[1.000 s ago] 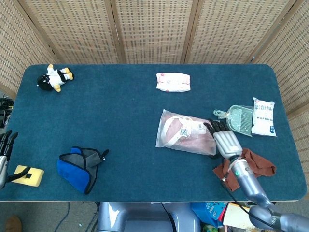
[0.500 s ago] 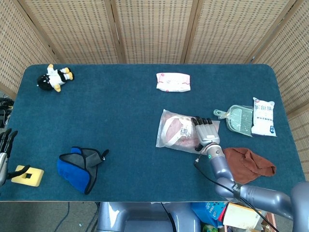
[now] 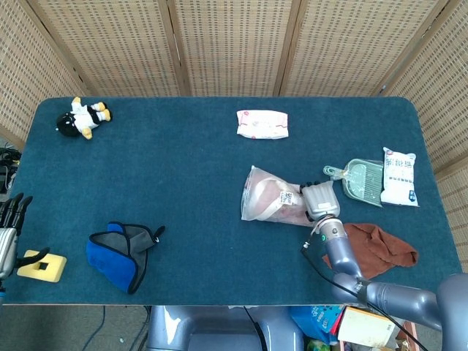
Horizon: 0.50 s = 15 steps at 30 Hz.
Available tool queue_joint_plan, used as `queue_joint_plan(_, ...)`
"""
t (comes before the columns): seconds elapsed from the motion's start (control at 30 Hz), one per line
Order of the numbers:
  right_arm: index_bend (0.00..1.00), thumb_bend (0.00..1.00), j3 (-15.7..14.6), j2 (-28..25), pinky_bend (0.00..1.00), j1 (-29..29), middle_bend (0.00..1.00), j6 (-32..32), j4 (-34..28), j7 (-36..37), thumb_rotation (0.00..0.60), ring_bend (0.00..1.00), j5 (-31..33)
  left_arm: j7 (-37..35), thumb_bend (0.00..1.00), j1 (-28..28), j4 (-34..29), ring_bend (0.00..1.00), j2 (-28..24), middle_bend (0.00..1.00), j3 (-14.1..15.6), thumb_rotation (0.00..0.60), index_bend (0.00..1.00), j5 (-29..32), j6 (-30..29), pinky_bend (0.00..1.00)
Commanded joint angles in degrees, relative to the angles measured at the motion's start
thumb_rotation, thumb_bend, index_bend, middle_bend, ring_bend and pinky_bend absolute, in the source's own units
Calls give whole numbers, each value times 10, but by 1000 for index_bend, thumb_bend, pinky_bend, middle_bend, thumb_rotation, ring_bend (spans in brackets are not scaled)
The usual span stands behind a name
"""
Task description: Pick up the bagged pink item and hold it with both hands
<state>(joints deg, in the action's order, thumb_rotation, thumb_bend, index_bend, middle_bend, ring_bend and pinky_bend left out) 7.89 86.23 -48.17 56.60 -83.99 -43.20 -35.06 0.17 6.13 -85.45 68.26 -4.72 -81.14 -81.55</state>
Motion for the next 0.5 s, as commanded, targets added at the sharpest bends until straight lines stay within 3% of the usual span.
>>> queue_joint_plan(0.03, 605, 950, -1, -42, 694, 34, 650, -40, -15, 152, 600, 676, -145, 2, 117, 8, 1, 0, -1, 0, -5, 600, 0, -2, 5, 0)
queue_joint_plan(0.2, 606, 970, 16, -72, 694, 47, 656, -69, -13, 295, 600, 680, -259, 3, 117, 39, 7, 0, -8, 0, -24, 600, 0, -4, 27, 0)
queue_joint_plan(0.5, 606, 969, 35, -75, 694, 37, 654, -70, -19, 436, 600, 680, -379, -35, 117, 105, 19, 0, -24, 0, -58, 600, 0, -11, 77, 0)
